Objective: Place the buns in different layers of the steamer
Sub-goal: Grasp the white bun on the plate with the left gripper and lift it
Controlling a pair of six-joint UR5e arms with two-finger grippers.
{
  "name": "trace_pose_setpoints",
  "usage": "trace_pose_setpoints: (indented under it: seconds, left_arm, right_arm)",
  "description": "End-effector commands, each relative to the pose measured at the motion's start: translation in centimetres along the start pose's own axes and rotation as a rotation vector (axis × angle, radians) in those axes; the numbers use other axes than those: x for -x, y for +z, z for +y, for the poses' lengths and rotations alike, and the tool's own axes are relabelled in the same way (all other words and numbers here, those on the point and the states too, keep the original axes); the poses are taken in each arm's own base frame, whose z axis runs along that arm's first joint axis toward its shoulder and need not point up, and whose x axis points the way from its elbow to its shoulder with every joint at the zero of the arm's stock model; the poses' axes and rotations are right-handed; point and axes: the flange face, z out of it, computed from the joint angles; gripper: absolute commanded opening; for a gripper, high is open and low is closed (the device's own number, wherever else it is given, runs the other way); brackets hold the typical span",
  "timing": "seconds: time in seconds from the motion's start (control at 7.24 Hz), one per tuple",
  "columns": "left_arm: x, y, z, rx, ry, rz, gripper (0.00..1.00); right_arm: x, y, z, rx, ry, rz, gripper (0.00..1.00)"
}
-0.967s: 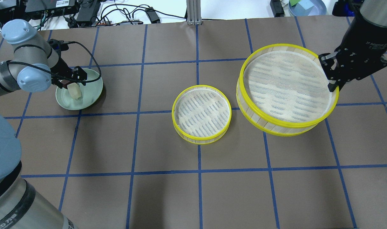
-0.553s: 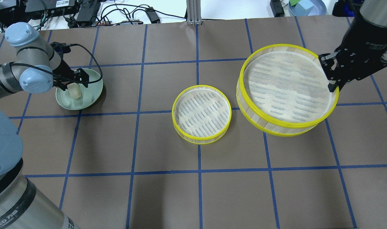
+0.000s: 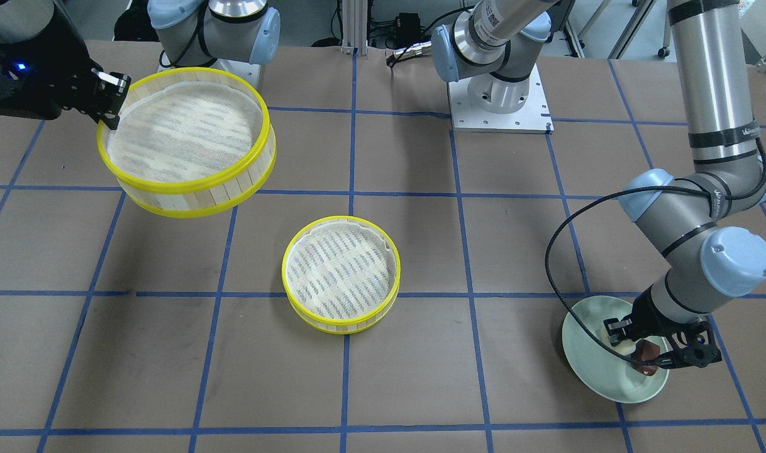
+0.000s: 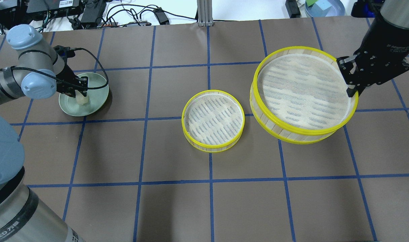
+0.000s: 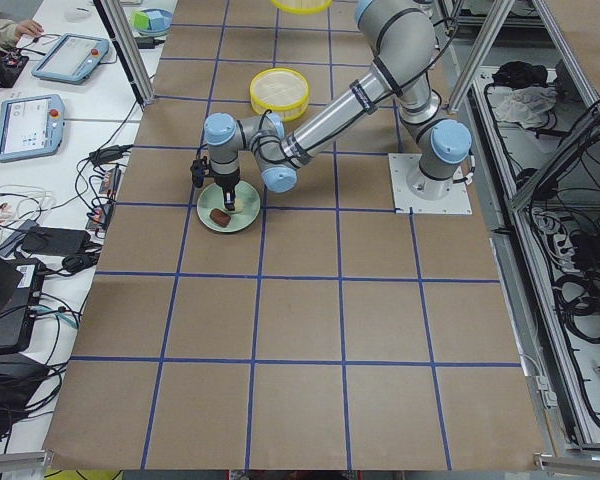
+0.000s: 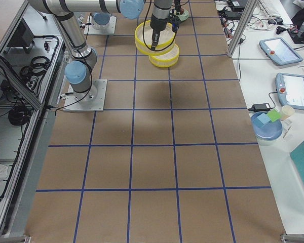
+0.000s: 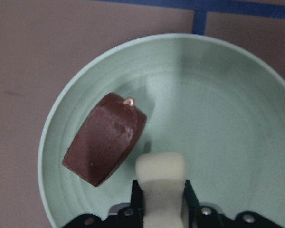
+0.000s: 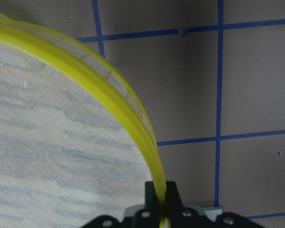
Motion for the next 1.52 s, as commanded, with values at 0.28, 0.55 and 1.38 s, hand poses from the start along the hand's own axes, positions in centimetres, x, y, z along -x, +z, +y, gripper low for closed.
trace_pose_setpoints:
  seconds: [0.28, 0.55, 1.38]
  left_arm:
    - [-0.6, -2.7, -1.0, -0.029, 0.04, 0.002, 0.0]
    - [-5.5, -7.2, -1.3, -0.066, 0.025, 0.096, 0.0]
    - [-31.3, -13.6, 6.1, -0.063, 0.126, 0.239, 0.0]
  right_arm:
    - [-0.1, 0.1, -0.1, 0.005, 0.002, -0.001, 0.0]
    - [-0.1, 0.1, -0.1, 0.003, 0.002, -0.001, 0.0]
    - [-0.1, 0.1, -0.2, 0.0, 0.001, -0.002, 0.0]
